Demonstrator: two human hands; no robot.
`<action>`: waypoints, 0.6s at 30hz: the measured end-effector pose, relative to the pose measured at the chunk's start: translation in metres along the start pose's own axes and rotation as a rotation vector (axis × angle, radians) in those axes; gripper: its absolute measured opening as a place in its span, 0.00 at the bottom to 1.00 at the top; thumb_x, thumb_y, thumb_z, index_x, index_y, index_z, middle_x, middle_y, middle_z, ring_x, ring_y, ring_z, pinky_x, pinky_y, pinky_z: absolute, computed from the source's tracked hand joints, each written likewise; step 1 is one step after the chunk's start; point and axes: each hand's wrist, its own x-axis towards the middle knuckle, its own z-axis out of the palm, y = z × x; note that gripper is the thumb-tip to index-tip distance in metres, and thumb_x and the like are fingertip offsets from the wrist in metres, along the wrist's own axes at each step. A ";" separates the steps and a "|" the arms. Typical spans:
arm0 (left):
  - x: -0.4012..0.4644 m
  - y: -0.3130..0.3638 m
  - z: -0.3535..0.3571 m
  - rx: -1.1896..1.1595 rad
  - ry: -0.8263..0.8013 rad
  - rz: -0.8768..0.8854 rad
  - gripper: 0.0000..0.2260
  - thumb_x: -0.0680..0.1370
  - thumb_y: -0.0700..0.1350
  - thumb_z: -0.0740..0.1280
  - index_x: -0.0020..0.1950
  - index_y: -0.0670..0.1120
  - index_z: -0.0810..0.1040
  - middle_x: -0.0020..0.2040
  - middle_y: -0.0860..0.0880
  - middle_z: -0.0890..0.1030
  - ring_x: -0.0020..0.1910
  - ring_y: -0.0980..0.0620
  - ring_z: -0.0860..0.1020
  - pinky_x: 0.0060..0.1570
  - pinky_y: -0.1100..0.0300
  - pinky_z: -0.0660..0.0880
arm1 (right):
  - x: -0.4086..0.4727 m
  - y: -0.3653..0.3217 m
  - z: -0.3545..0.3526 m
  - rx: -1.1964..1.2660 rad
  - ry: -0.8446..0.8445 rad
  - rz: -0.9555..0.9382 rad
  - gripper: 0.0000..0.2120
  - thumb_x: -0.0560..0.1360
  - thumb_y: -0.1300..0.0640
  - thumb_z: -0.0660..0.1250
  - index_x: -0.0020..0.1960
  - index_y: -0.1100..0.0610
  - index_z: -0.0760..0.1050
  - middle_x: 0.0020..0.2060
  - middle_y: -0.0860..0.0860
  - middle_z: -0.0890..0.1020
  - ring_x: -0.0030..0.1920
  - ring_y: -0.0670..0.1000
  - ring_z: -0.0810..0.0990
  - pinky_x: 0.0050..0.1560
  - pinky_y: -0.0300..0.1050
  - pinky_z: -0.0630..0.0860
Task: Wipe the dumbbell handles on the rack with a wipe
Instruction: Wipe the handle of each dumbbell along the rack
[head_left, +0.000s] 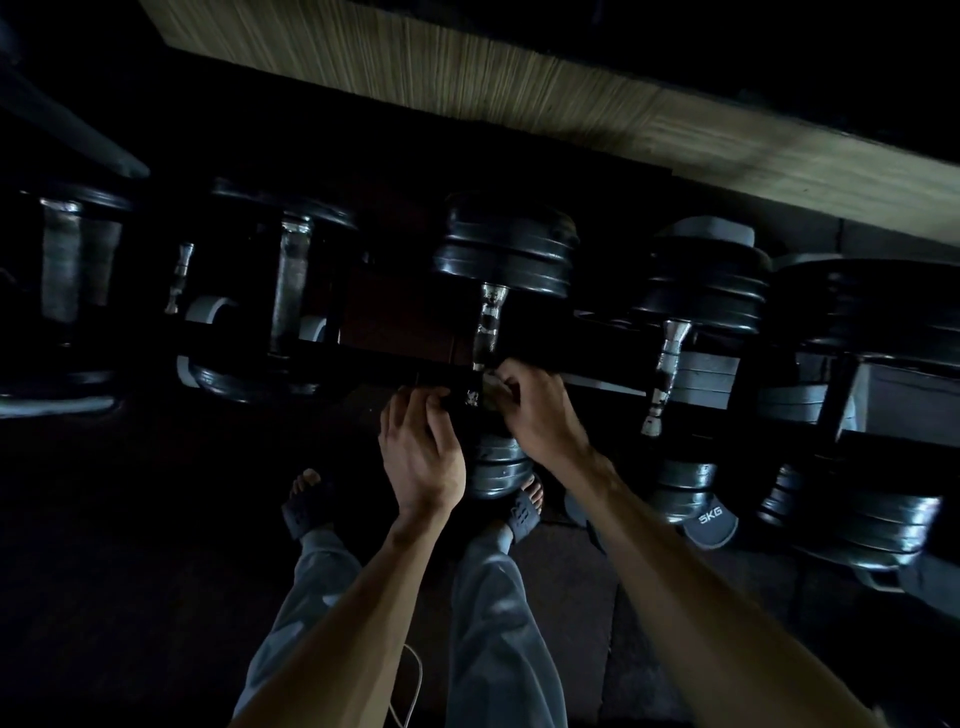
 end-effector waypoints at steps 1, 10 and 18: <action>0.000 0.000 0.000 0.000 0.002 0.003 0.18 0.79 0.47 0.51 0.50 0.48 0.80 0.48 0.51 0.81 0.52 0.50 0.77 0.57 0.48 0.72 | 0.002 -0.005 0.003 0.032 0.095 0.003 0.06 0.81 0.55 0.66 0.49 0.57 0.78 0.40 0.46 0.80 0.37 0.39 0.77 0.34 0.30 0.70; 0.000 0.001 -0.001 0.012 0.001 0.012 0.18 0.79 0.46 0.51 0.50 0.47 0.80 0.48 0.50 0.82 0.53 0.49 0.77 0.57 0.49 0.72 | 0.018 -0.019 0.018 0.098 0.353 -0.117 0.05 0.78 0.62 0.70 0.54 0.58 0.81 0.51 0.52 0.80 0.47 0.47 0.81 0.45 0.40 0.82; 0.000 -0.001 -0.001 0.011 -0.013 0.018 0.18 0.79 0.47 0.50 0.50 0.48 0.80 0.49 0.52 0.81 0.53 0.51 0.76 0.59 0.50 0.71 | 0.026 -0.019 0.012 -0.010 0.375 -0.250 0.12 0.78 0.65 0.68 0.60 0.59 0.80 0.55 0.54 0.79 0.53 0.53 0.82 0.47 0.50 0.84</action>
